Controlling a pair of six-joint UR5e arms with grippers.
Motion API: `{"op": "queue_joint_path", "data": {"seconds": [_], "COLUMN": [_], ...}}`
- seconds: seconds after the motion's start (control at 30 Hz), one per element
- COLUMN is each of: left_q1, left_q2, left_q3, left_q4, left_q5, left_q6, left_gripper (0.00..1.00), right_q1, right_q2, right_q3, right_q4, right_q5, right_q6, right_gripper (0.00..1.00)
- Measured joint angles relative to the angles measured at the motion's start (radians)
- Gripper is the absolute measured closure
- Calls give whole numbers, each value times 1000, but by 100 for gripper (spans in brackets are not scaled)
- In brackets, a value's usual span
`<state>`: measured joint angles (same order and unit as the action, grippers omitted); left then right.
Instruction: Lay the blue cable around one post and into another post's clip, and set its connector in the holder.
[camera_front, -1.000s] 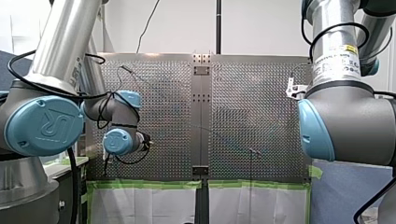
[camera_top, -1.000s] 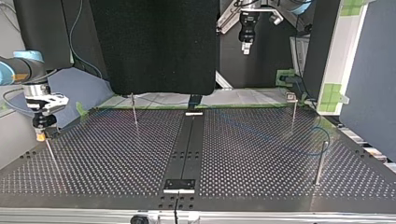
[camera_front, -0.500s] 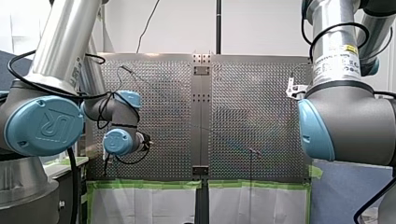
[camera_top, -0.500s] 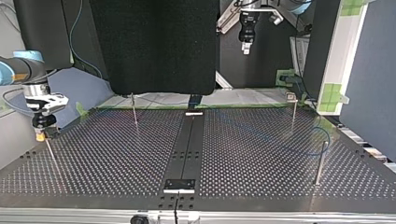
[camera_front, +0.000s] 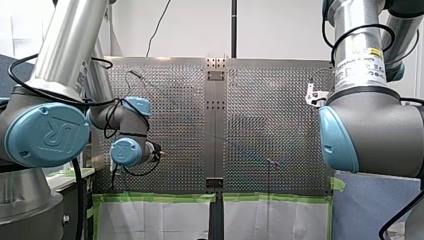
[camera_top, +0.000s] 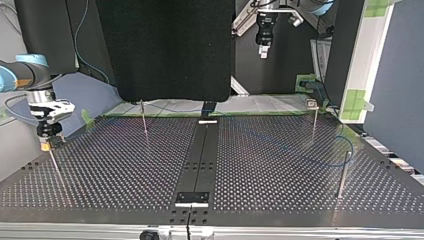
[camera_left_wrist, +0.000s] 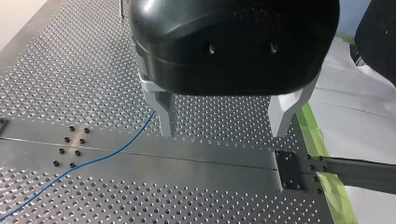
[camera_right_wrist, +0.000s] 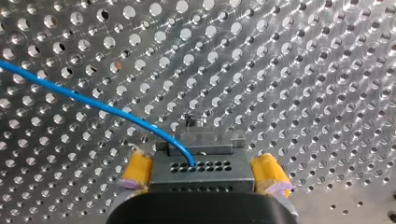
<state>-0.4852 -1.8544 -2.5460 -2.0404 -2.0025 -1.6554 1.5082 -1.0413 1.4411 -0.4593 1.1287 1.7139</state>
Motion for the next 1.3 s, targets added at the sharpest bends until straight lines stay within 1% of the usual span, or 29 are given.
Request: {"op": "queue_joint_path", "data": {"seconds": [0.63, 0.83, 0.97, 1.3], "left_q1": [0, 0, 0, 0], "left_q2": [1, 0, 0, 0], "left_q3": [0, 0, 0, 0], "left_q4": [0, 0, 0, 0], "left_q5": [0, 0, 0, 0], "left_q6": [0, 0, 0, 0], "left_gripper": [0, 0, 0, 0], "right_q1": [1, 1, 0, 1], "right_q2": [1, 1, 1, 1], "right_q3": [0, 0, 0, 0], "right_q4": [0, 1, 2, 3], "right_q5": [3, 14, 29, 45], "right_q6": [-1, 0, 1, 2], "right_gripper": [0, 0, 0, 0]}}
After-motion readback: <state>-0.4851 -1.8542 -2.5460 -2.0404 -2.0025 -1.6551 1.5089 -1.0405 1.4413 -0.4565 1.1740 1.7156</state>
